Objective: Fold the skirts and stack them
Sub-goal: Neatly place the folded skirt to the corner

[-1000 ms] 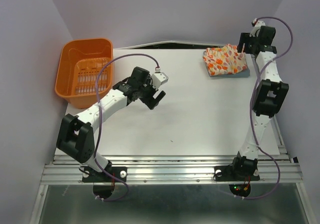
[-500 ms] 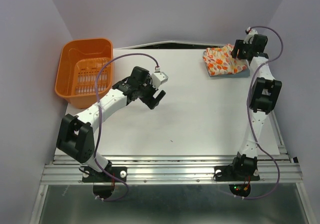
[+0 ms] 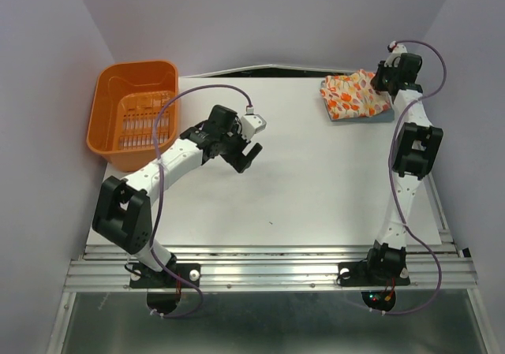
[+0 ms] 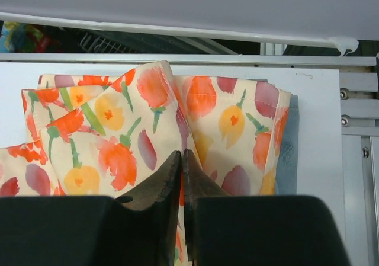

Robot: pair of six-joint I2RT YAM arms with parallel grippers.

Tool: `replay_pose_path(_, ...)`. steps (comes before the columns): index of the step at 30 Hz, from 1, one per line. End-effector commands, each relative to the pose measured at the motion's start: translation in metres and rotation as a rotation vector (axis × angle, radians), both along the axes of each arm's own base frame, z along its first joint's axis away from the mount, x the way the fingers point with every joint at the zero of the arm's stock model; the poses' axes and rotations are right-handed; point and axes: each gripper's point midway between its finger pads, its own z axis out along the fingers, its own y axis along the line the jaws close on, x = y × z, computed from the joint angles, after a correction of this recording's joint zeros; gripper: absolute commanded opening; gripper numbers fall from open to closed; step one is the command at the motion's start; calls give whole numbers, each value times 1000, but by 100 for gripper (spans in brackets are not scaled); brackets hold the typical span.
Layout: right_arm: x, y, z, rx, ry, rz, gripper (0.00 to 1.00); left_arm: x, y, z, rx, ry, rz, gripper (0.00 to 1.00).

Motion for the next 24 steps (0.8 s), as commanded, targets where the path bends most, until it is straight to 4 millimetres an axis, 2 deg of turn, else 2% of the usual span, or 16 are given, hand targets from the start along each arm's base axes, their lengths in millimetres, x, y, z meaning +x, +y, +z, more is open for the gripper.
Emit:
replay_pose_path(1, 14, -12, 33, -37, -106, -21, 5, 9, -5, 19, -33, -29, 2, 98)
replay_pose_path(3, 14, -11, 34, -36, -108, -19, 2, 10, -5, 19, -33, -27, 1, 98)
replay_pose_path(5, 13, -10, 38, -31, -113, -15, 23, 10, -7, 20, -37, -26, 1, 99)
replay_pose_path(6, 12, -7, 35, -22, -107, -1, 41, 10, -7, 19, -37, -22, -1, 98)
replay_pose_path(9, 10, -2, 39, -3, -107, 17, 59, 10, -8, 18, -39, -16, -1, 98)
replay_pose_path(14, 11, 1, 37, 2, -106, 33, 60, 9, -8, 17, -36, -11, -3, 98)
replay_pose_path(19, 16, -3, 22, -9, -90, 24, 60, 10, -7, 18, -36, -15, -1, 98)
replay_pose_path(24, 18, -5, 17, -17, -87, 21, 58, 10, -8, 16, -36, -7, 0, 98)
